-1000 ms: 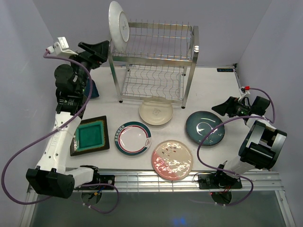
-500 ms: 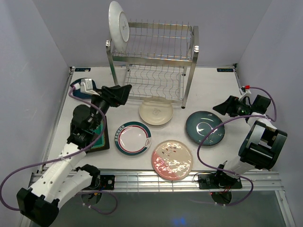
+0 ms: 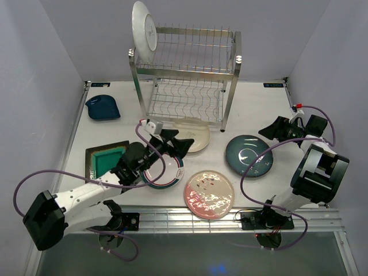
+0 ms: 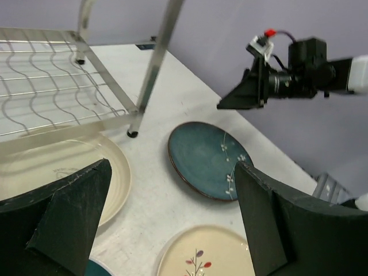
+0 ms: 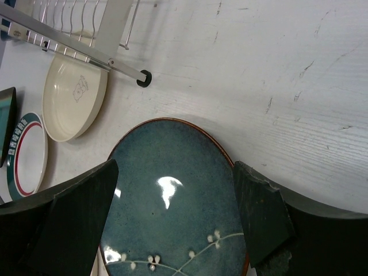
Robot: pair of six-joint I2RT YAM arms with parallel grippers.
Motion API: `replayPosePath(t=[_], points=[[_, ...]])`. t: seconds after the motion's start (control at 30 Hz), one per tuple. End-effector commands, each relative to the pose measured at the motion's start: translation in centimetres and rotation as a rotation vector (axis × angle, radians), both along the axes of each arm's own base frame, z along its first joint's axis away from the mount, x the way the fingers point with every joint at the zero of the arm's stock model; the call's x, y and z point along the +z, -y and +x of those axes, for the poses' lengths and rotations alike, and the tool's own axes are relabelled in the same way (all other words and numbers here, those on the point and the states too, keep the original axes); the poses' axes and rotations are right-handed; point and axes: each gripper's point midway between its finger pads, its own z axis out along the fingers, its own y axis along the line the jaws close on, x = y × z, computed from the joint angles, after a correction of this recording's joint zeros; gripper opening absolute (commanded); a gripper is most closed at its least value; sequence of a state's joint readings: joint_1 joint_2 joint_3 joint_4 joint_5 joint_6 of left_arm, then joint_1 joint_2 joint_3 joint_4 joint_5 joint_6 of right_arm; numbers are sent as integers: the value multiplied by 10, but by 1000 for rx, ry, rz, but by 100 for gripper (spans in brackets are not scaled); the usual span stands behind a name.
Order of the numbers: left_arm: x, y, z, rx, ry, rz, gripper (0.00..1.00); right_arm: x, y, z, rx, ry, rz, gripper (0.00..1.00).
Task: Load the plates into the dish rack
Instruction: Pick up the plate at the center of the board.
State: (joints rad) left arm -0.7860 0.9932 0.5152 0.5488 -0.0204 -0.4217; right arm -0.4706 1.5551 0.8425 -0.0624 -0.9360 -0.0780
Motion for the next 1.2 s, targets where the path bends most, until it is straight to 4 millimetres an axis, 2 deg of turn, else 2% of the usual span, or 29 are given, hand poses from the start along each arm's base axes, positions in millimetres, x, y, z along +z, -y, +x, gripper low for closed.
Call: replayPosePath(t=[0.0, 0.03, 0.07, 0.1, 0.17, 0.3, 0.4, 0.47, 0.5, 0.53, 0.73, 0.83, 0.97, 1.0, 1.07, 1.1, 1.17], points=[[13, 28, -16, -26, 182, 74, 98, 9, 4, 9, 9, 30, -27, 86], [14, 34, -17, -23, 237, 123, 98, 9, 4, 9, 13, 31, -24, 86], [7, 44, -18, -31, 252, 157, 98, 9, 3, 9, 17, 29, -21, 86], [6, 53, -26, -43, 271, 177, 98, 9, 3, 9, 21, 31, -22, 86], [9, 63, -28, -50, 343, 238, 98, 8, 3, 9, 20, 27, -22, 86], [-9, 86, -44, -148, 455, 361, 98, 8, 3, 9, 22, 27, -19, 86], [-12, 93, -49, -163, 515, 408, 98, 10, 0, 9, 36, 36, -7, 86], [-24, 101, -46, -165, 530, 455, 98, 11, -1, 8, 45, 38, 2, 86], [-21, 106, -45, -165, 561, 474, 98, 10, -1, 8, 48, 36, 6, 86], [-31, 112, -43, -170, 557, 503, 98, 11, -2, 8, 50, 37, 6, 86], [-4, 117, -21, -40, 511, 425, 98, 12, -3, 8, 57, 38, 12, 86], [-3, 114, -15, 1, 529, 439, 98, 13, -4, 7, 63, 43, 16, 86], [-17, 126, -18, -58, 620, 522, 98, 13, -5, 7, 68, 42, 23, 86], [-30, 134, -22, -107, 647, 555, 98, 13, -5, 7, 72, 44, 25, 86], [-43, 140, -25, -132, 705, 630, 98, 13, -5, 6, 72, 39, 27, 86], [-58, 144, -24, -139, 703, 669, 98, 14, -5, 7, 72, 42, 25, 86], [-64, 150, -24, -145, 715, 691, 98, 13, -5, 7, 72, 40, 26, 85]])
